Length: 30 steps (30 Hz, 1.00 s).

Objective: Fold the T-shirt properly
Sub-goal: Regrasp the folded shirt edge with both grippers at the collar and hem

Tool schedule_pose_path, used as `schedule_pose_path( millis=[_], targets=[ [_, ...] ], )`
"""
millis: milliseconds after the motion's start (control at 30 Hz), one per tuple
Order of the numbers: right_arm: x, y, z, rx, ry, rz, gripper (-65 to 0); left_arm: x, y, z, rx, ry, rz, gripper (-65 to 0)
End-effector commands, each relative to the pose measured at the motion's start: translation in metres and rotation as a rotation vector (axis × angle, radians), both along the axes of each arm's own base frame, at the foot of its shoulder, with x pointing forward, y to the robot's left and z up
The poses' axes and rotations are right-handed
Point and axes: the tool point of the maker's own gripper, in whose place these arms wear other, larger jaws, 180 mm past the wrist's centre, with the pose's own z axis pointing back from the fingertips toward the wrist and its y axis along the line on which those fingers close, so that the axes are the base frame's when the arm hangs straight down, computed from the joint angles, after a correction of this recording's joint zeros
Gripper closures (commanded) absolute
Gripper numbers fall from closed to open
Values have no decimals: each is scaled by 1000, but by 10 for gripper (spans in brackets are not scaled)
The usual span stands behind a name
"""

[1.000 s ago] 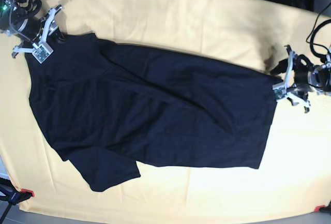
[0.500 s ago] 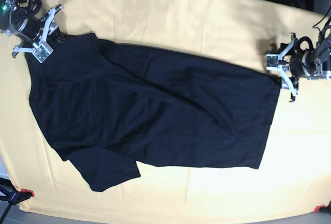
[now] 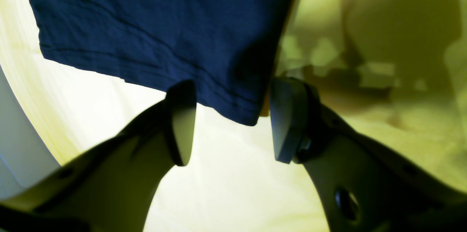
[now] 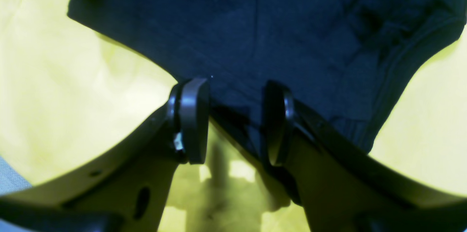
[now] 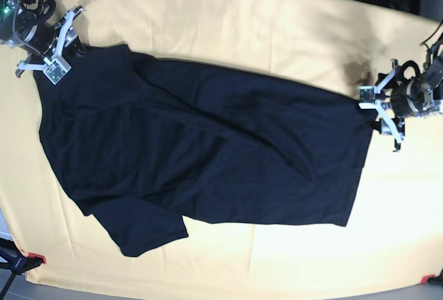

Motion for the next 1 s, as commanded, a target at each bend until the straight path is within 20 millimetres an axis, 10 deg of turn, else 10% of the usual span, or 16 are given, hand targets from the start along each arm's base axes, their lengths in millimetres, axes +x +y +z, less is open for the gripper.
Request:
schedule_pose_path(
  millis=[0,767,967],
  targets=[
    [6,-1,8,-1,-28,10,-276,11,6,15,7,-43,2,-332],
    [6,-1,8,-1,-29,10,-276,34,0,8,-122,-27,35,-331],
    [6,-1,9,2,-32,10,-276,34,-6,10,-167,-19,46,-237]
  ],
)
